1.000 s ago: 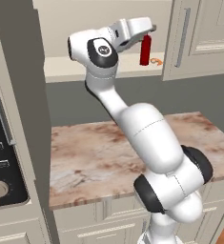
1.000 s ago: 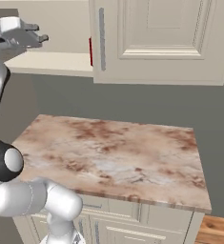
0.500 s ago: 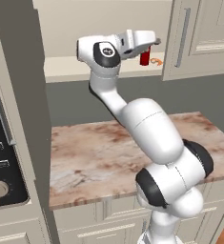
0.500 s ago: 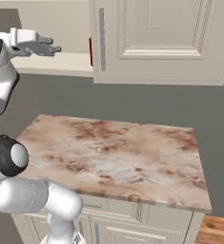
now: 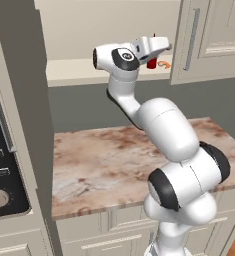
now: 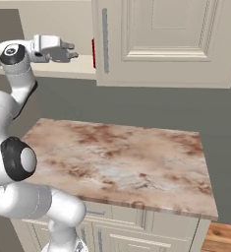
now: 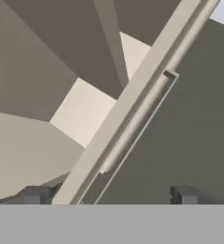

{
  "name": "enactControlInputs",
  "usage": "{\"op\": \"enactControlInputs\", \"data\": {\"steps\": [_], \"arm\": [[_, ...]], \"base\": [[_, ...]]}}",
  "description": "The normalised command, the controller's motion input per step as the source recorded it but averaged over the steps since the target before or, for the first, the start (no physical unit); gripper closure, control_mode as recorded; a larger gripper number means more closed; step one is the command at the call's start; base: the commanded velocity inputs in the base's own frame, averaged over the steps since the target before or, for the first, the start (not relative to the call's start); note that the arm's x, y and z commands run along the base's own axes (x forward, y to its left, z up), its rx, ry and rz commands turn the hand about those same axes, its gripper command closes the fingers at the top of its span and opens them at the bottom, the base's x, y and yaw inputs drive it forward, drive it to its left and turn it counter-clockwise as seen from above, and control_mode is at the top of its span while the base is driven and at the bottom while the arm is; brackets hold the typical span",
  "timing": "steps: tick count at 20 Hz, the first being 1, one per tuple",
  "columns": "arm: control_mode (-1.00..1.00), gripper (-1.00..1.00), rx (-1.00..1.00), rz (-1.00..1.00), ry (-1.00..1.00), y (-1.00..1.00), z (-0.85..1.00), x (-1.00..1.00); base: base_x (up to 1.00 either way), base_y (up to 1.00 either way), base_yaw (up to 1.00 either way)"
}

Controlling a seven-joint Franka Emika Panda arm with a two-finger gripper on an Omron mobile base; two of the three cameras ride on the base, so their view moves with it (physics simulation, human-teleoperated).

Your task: The dining table condiment station is running low on ketchup. Refill the condiment station by opening the cabinet and taking the ketchup from the cabinet and placing it on the dining table.

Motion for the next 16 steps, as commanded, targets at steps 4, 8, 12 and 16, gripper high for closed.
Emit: {"op": "enactControlInputs", "data": {"steps": [4,8,12,16], "arm": [[-1.0,-1.0,0.0,0.14,0.0,0.0,0.0,0.32],[-1.0,-1.0,0.0,0.14,0.02,0.0,0.0,0.28],[-1.0,-1.0,0.0,0.13,0.05,-0.05,-0.02,0.26],[-1.0,-1.0,0.0,0.11,0.08,0.0,-0.19,0.34]], "base": [[0.0,0.0,0.0],[0.0,0.0,0.0],[0.0,0.0,0.0],[0.0,0.0,0.0]]}}
